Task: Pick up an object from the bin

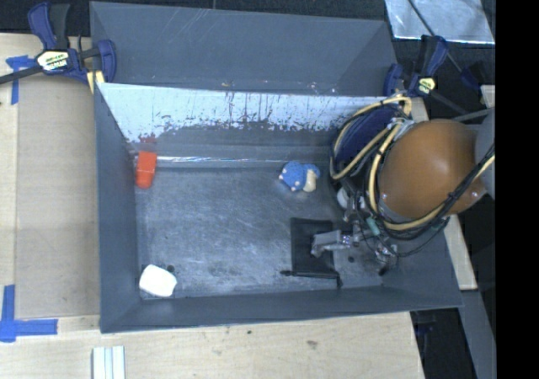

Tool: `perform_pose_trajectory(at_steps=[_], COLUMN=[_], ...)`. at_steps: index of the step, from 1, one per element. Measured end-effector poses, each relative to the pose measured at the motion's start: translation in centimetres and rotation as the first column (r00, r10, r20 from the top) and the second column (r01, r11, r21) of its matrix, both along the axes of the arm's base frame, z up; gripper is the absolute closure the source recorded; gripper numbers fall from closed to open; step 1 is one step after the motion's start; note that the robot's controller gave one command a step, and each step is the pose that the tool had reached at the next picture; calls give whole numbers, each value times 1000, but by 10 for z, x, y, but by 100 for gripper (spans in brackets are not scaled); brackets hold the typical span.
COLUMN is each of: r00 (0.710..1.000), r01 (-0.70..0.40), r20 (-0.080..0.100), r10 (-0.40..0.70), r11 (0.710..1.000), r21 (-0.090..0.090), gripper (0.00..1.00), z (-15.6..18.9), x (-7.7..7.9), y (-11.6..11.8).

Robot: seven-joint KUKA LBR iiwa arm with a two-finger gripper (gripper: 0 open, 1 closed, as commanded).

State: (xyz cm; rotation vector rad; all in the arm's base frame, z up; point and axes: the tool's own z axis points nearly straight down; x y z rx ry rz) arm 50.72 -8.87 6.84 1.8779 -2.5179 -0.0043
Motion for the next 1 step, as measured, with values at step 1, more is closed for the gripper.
perform_pose_trajectory(at_steps=[1], r00=[1000], r01=[2], r20=[0], r10=[-2], r11=[1000], r21=[1], gripper=[0], z=[0], x=[0], y=[0])
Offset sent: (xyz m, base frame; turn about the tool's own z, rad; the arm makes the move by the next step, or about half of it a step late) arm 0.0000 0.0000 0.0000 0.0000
